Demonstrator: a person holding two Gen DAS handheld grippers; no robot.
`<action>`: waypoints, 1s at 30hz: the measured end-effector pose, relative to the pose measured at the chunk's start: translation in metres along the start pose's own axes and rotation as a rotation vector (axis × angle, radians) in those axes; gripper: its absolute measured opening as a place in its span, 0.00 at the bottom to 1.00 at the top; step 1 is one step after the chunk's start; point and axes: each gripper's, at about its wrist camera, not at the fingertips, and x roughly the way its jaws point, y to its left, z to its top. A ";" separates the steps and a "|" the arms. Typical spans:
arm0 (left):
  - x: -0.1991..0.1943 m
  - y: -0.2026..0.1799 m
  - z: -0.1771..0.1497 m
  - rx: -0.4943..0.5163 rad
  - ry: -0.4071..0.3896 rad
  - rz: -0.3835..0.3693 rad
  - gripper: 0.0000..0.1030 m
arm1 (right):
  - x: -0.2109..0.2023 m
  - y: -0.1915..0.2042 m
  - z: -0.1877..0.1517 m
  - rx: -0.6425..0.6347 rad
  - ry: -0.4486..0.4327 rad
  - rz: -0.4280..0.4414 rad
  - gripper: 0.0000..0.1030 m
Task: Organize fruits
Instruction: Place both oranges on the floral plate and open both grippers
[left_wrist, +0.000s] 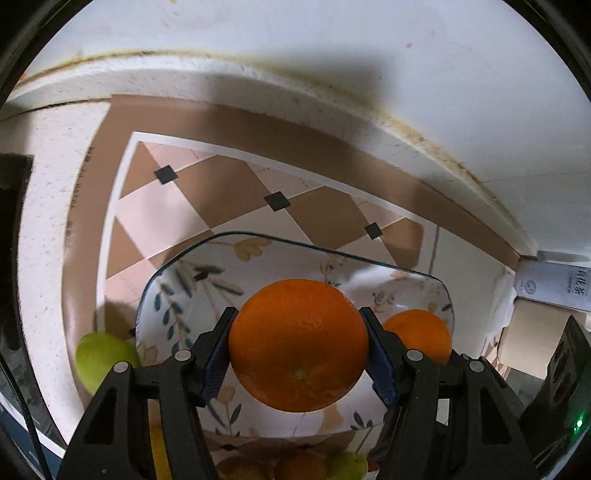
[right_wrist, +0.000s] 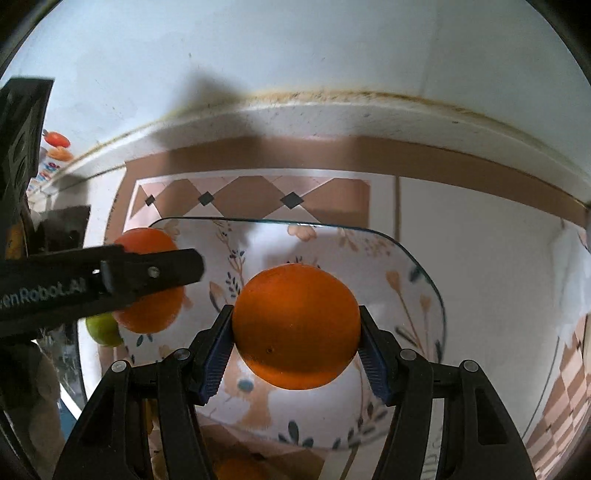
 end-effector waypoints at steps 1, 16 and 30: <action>0.002 0.000 0.002 -0.001 0.007 0.004 0.60 | 0.005 0.000 0.003 -0.009 0.013 -0.005 0.63; 0.016 0.000 0.006 0.025 0.032 0.088 0.86 | 0.020 -0.011 0.014 0.019 0.081 0.004 0.82; -0.051 0.019 -0.023 0.106 -0.157 0.255 0.88 | -0.035 -0.031 -0.004 0.078 0.005 -0.052 0.92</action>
